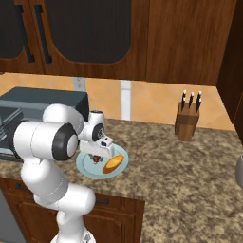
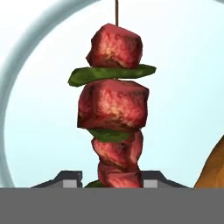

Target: Pick up the kebab skewer and baguette bread, and place them inside the toaster oven. Close the toaster oven door and start by setting the timer.

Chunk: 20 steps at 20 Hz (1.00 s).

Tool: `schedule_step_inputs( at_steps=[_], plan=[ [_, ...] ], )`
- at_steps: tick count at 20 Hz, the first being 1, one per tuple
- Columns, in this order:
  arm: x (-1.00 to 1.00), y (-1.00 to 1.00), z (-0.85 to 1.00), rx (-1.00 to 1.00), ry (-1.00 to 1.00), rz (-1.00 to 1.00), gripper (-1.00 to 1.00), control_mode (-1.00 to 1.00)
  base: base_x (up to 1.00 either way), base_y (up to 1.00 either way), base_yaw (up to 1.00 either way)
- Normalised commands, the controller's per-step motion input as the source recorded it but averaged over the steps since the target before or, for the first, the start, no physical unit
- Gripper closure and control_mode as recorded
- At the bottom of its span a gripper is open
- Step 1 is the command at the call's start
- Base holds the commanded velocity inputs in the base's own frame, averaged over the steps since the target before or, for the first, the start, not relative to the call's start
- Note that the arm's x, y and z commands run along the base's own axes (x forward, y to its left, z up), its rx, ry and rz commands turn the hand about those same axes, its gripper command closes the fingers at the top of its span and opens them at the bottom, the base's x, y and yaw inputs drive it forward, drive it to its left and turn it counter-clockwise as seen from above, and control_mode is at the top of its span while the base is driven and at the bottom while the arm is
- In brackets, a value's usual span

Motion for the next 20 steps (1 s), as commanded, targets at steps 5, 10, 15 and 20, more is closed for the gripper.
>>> schedule_step_inputs(
  at_steps=[5,10,15,20],
  plan=[
    [-0.42,0.06,0.57,0.01,0.00,-0.01,1.00,-1.00,0.00,0.00,0.00],
    [-0.58,0.63,1.00,0.03,-0.01,0.00,1.00,-1.00,0.00,0.00,0.00],
    [-0.51,0.94,0.70,0.00,0.00,0.00,1.00,-1.00,0.00,0.00,0.00],
    [-0.44,1.00,0.28,0.00,0.00,0.00,1.00,-1.00,0.00,0.00,0.00]
  ],
)
